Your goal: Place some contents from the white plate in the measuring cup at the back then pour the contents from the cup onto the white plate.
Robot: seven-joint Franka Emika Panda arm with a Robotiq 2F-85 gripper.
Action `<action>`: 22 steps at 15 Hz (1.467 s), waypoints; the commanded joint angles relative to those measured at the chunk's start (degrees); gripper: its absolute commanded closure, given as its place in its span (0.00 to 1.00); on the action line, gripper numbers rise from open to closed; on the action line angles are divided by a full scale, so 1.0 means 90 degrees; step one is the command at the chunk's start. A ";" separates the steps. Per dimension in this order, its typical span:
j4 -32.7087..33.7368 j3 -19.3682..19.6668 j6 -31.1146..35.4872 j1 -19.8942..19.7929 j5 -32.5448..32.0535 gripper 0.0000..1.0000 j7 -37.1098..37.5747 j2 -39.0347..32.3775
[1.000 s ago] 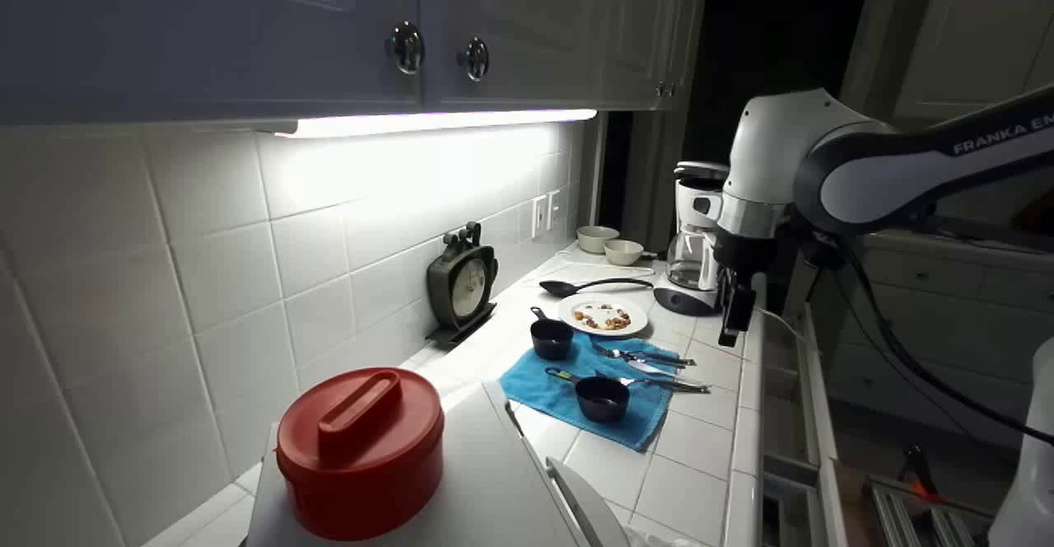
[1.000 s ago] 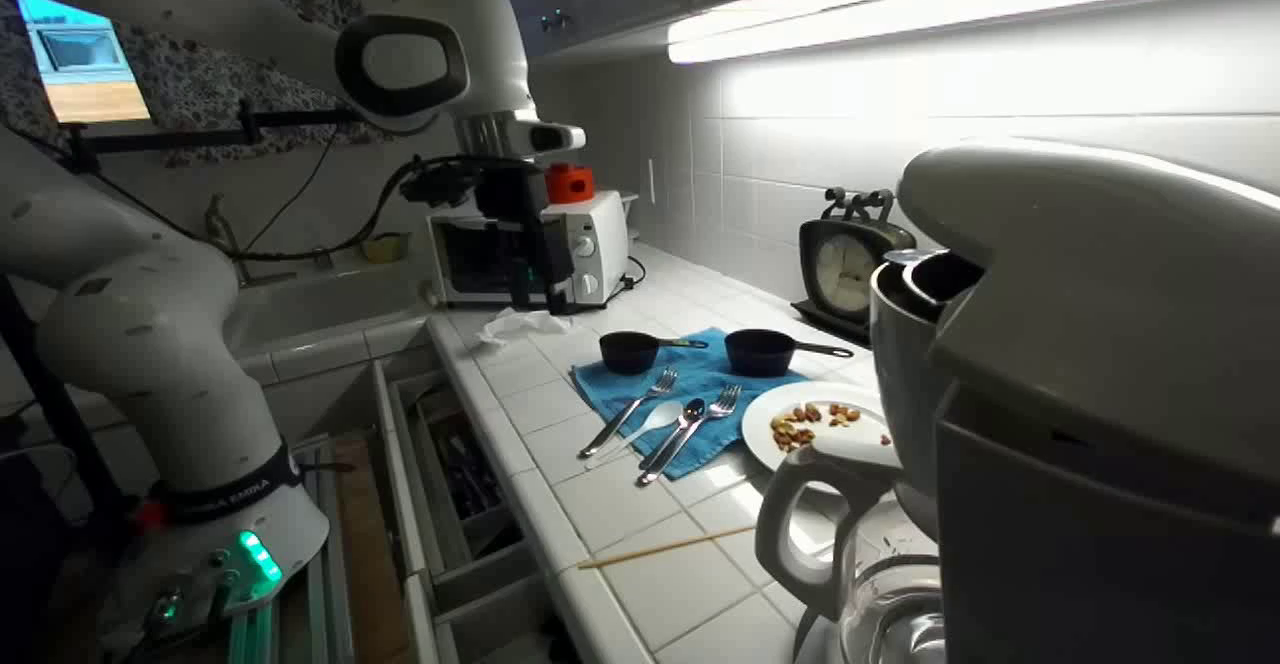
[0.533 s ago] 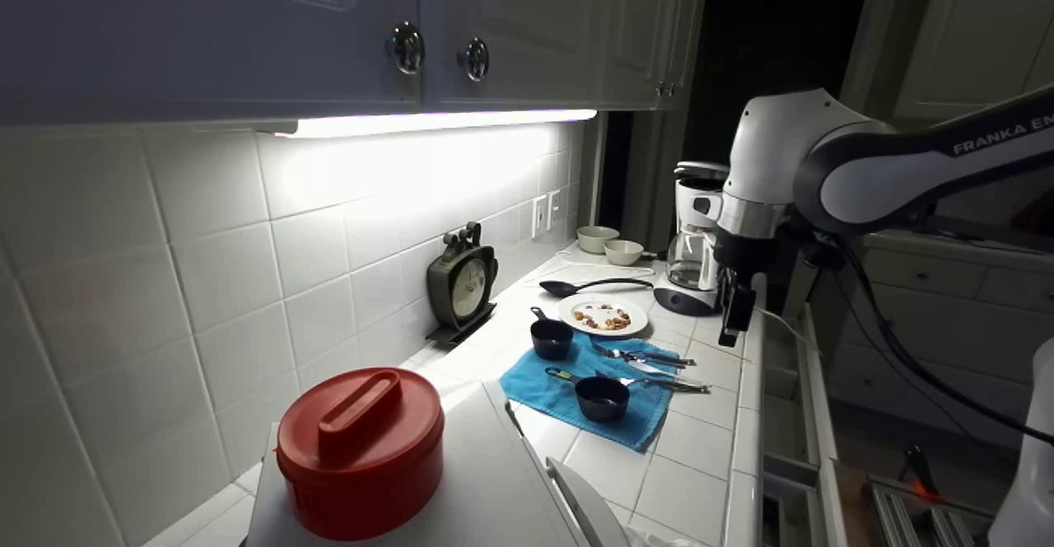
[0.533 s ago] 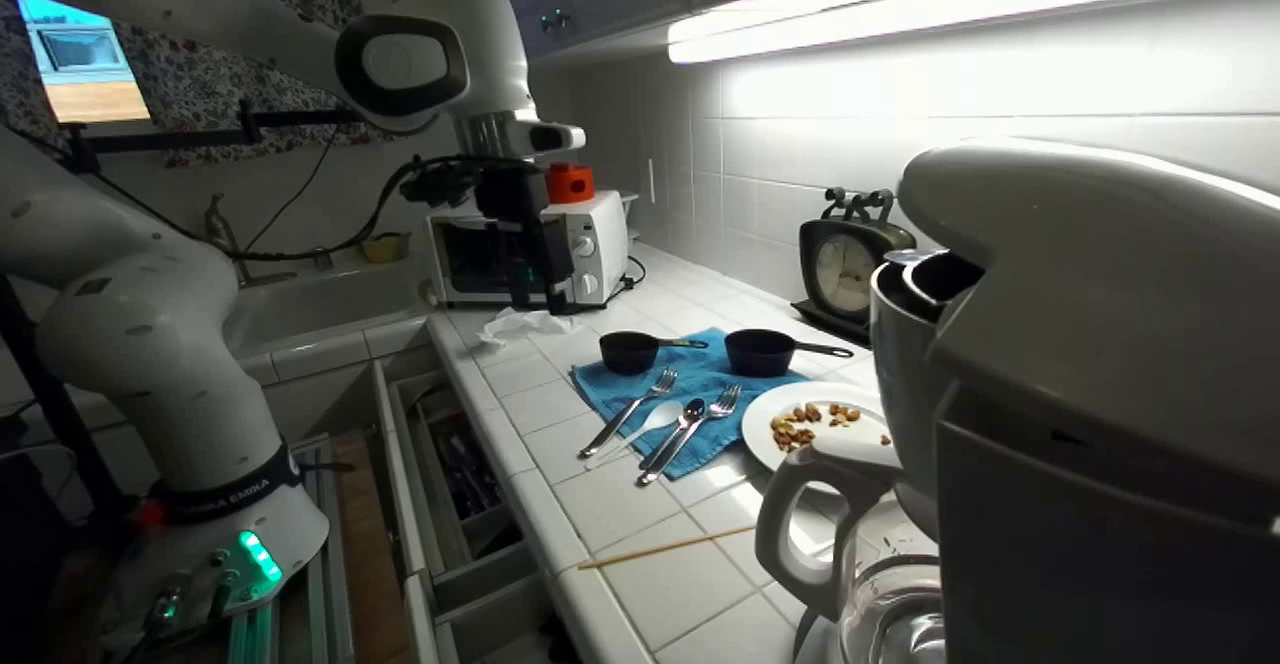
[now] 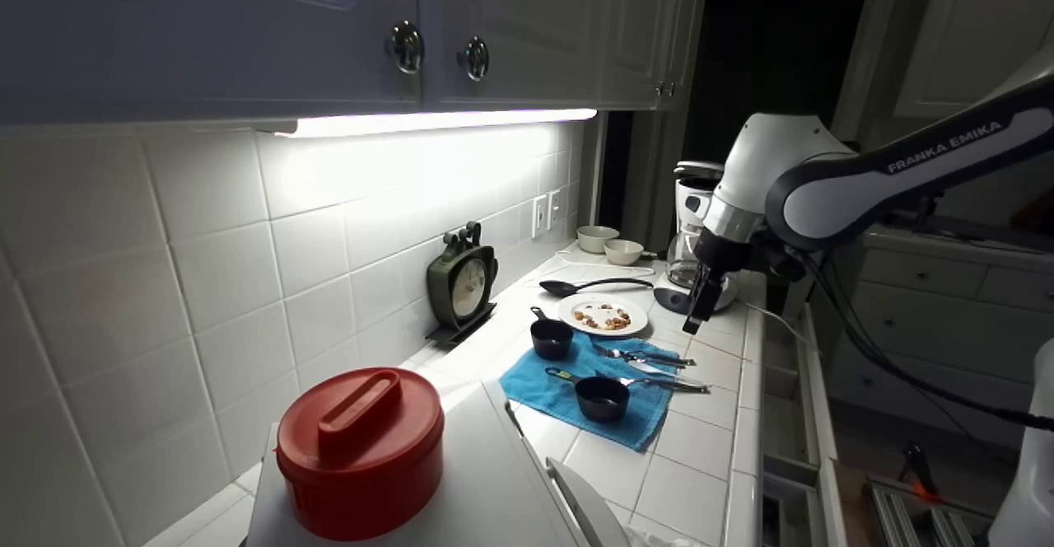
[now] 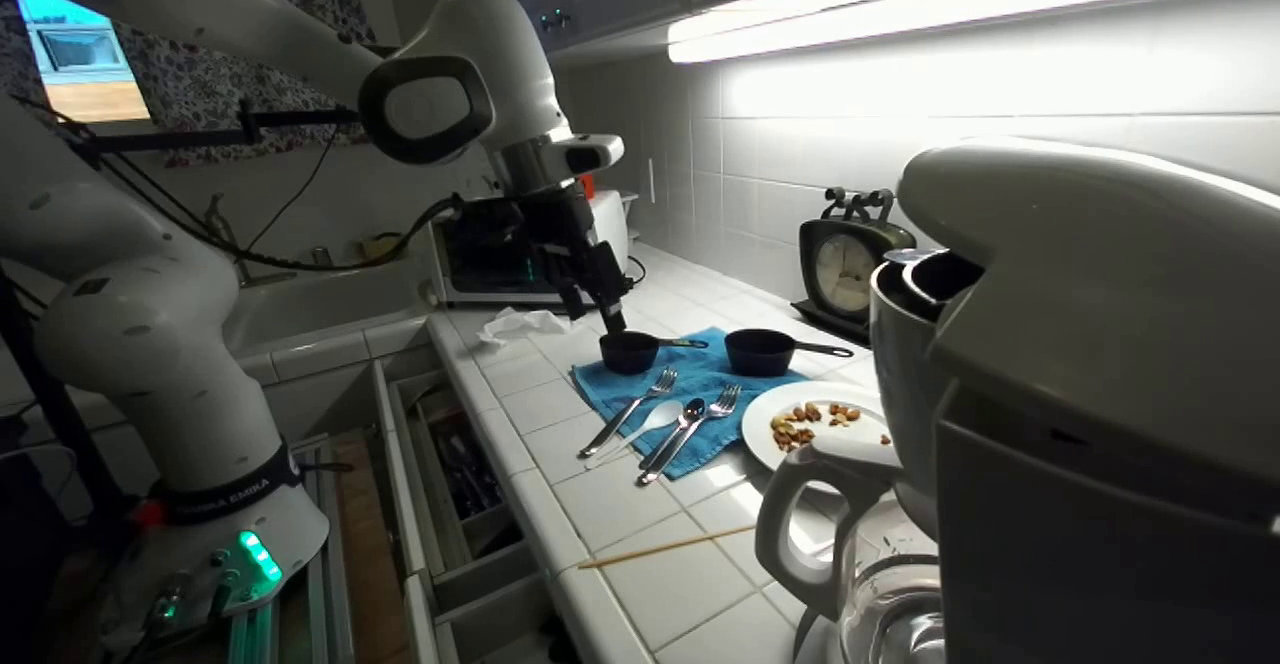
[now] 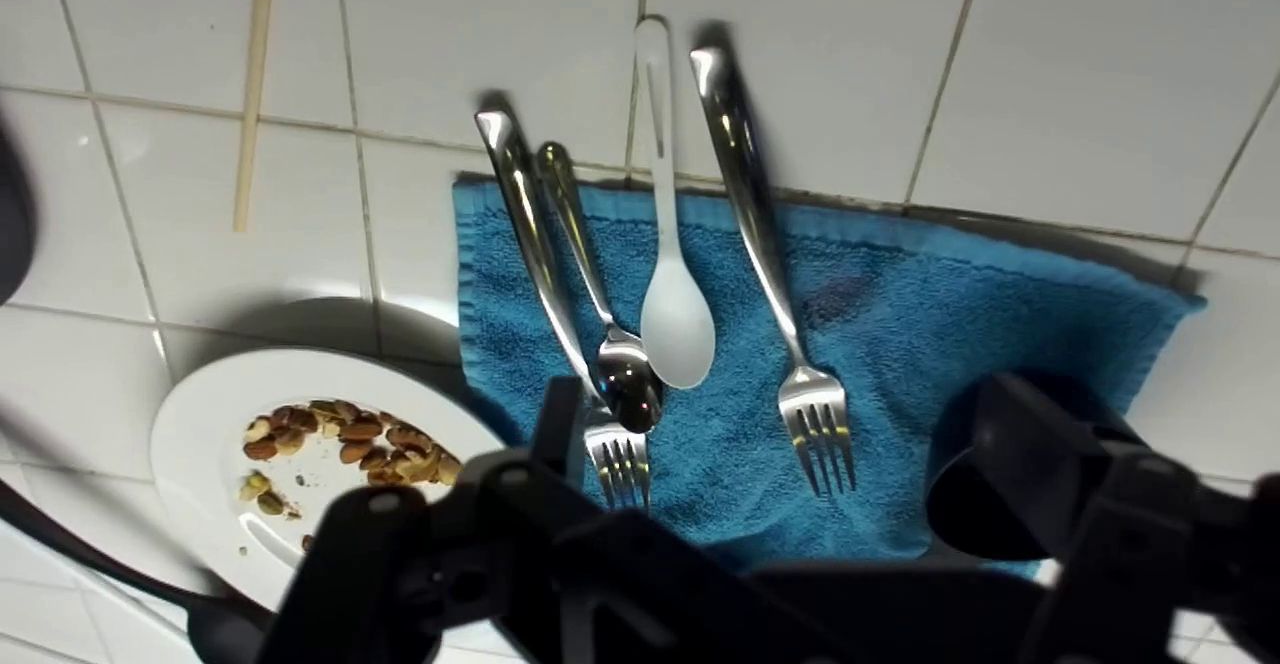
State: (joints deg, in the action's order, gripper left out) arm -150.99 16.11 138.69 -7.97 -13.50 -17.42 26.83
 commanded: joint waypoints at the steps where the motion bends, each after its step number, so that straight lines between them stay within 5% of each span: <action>1: 0.0248 0.0111 0.0426 -0.0127 0.0214 0.00 -0.0081 -0.0716; 10: 0.1071 0.0269 0.0689 -0.0298 0.0329 0.00 -0.0629 -0.1970; 15: 0.1048 0.0133 0.0605 -0.0397 0.0246 0.00 -0.0417 -0.1886; 22: 0.1891 0.0477 0.1276 -0.0474 0.1172 0.00 -0.1555 -0.3057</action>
State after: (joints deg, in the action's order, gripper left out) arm -138.79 19.87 147.75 -11.30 -7.72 -25.84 5.67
